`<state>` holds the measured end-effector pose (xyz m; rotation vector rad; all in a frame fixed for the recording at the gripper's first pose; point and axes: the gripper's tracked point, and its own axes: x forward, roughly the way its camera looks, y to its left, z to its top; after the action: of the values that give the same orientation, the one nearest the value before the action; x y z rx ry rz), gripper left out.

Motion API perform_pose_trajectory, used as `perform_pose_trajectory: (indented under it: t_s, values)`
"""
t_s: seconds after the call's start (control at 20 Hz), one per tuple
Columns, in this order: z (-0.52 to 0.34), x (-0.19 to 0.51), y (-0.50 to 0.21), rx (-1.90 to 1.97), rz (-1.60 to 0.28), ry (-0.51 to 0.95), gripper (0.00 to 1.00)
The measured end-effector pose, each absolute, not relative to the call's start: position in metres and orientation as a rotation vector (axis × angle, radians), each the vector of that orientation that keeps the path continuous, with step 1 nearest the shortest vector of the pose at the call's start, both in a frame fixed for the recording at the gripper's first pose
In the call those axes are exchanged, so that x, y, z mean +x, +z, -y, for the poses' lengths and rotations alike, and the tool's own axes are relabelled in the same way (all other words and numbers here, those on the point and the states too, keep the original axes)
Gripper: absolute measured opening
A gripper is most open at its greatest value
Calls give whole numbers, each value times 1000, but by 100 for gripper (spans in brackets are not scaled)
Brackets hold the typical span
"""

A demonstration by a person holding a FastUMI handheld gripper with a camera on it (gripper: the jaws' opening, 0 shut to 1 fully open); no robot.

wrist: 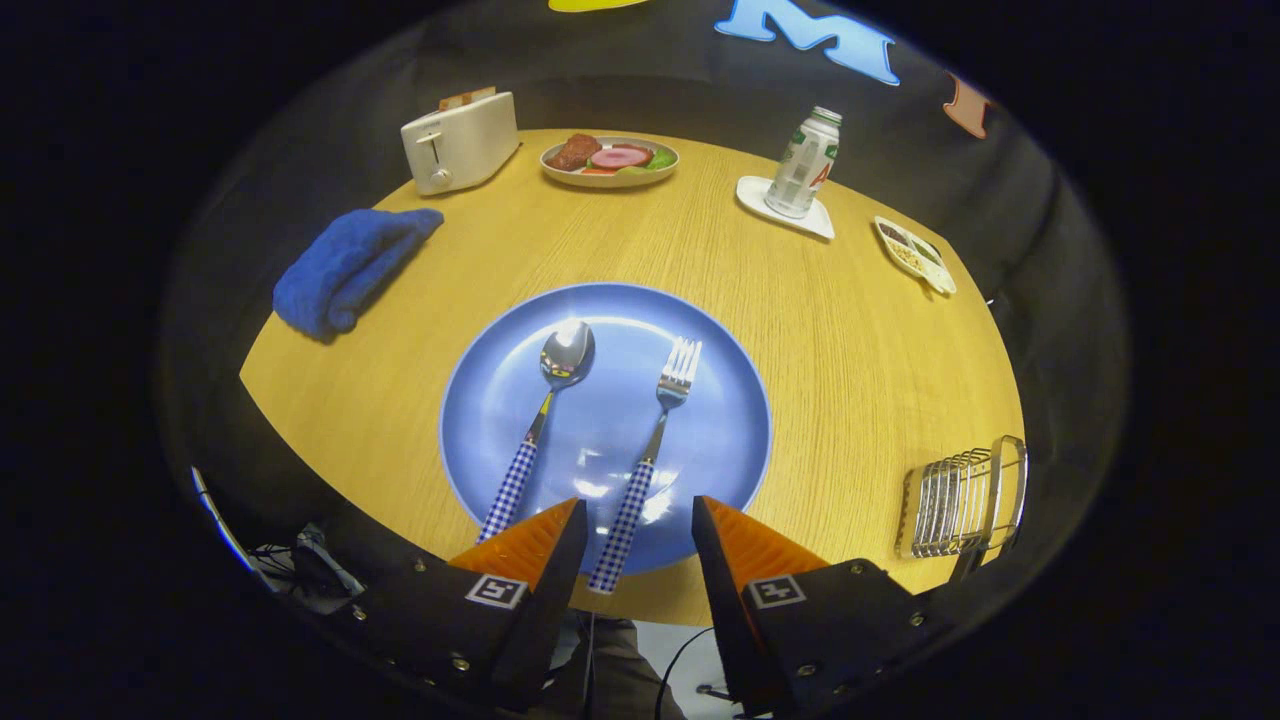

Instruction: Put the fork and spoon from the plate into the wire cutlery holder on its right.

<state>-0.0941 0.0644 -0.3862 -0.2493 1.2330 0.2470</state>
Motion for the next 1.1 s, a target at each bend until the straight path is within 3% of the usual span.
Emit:
perform_pose_trajectory:
  t_s: [0.25,0.3,0.55,0.6,1.1]
  values:
    - [-64,-97,-397,-239,-1316,246,64]
    - [-66,-101,-404,-210,-1356,249,30]
    - [-70,-103,-419,-141,-1472,295,28]
    - [-69,-102,-422,-146,-1477,289,9]
    - [-7,-101,-346,-365,-1454,372,9]
